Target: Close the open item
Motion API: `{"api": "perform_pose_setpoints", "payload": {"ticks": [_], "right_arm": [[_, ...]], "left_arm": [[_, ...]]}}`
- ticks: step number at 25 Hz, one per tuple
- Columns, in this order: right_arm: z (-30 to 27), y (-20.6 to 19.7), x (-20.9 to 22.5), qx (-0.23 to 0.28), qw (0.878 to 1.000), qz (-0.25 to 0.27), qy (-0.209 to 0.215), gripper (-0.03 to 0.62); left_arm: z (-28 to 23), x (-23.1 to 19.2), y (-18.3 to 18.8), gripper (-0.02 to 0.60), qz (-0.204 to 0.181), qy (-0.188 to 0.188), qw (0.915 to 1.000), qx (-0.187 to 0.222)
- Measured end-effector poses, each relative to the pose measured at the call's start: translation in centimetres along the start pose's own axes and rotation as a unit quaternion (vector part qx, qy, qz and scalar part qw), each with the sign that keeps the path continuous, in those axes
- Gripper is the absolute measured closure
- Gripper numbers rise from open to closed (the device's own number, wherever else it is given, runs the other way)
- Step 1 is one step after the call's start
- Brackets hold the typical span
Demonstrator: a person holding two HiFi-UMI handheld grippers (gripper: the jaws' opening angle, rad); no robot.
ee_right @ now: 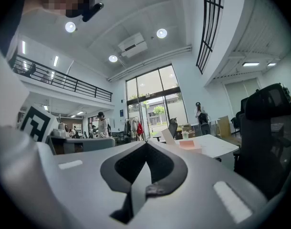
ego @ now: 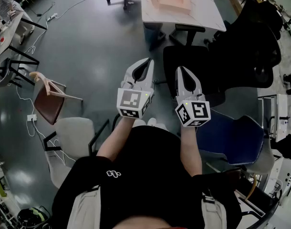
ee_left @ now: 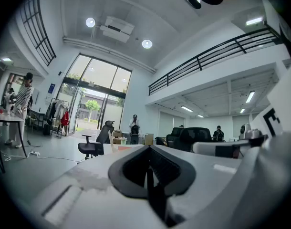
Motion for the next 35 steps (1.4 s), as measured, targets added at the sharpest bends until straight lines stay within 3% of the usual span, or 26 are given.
{"api": "perform_pose_setpoints", "payload": {"ticks": [14, 22, 29, 35], "right_arm": [[-4.4, -0.2, -3.6, -0.003, 1.0, -0.01, -0.008, 0.594], [-7.3, -1.7, -4.1, -0.022, 1.0, -0.007, -0.011, 0.594], [-12.8, 0.7, -0.9, 0.011, 1.0, 0.006, -0.02, 0.594], [-21.7, 1.8, 3.9, 0.031, 0.999, 0.001, -0.009, 0.594]], "left_arm": [[1.6, -6.3, 0.0, 0.58, 0.012, -0.007, 0.9999, -0.002], [1.9, -10.5, -1.3, 0.581, 0.029, 0.011, 0.9995, -0.006], [-2.6, -14.4, 0.0, 0.581, 0.017, 0.014, 0.9997, 0.014], [-9.8, -18.8, 0.9, 0.581, -0.005, 0.02, 0.9997, 0.013]]}}
Point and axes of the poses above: the fingertips, and each gripper's own axes: z backward along the fingers, x to its right, y out of its top, the point moved 5 cm from there along z, backward along the fingers, and after that the axes turned 10 degrees about -x, right-handed, at the moved point
